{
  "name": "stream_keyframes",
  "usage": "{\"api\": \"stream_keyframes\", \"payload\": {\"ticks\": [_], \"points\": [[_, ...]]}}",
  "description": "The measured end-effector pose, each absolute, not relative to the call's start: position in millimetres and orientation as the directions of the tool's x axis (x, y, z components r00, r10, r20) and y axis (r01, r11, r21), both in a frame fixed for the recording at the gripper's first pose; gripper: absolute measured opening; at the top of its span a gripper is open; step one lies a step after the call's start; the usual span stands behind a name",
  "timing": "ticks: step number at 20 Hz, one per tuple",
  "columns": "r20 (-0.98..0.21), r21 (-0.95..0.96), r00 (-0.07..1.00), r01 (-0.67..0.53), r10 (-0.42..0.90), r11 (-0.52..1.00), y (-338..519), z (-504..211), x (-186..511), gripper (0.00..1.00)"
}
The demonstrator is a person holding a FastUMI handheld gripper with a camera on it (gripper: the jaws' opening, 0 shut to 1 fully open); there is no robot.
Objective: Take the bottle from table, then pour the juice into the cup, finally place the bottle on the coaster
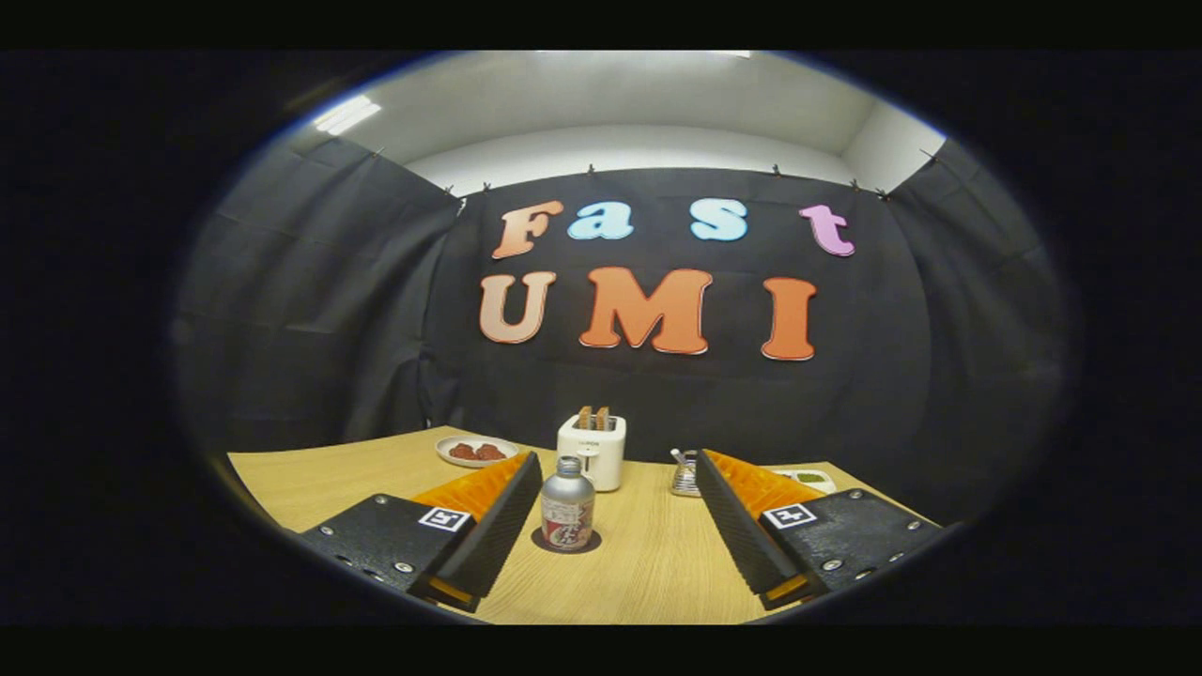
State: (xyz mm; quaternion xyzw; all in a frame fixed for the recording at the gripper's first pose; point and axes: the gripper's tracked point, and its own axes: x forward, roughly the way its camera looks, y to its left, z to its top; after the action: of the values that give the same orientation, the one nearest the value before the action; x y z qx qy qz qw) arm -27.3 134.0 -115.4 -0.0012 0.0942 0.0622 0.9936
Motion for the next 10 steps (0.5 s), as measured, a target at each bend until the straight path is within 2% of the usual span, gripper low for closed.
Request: {"api": "stream_keyframes", "payload": {"ticks": [10], "points": [[-0.155, 0.01, 0.983, -0.096, 0.097, 0.995, 116.2, -102.7, -45.9, 0.97]]}}
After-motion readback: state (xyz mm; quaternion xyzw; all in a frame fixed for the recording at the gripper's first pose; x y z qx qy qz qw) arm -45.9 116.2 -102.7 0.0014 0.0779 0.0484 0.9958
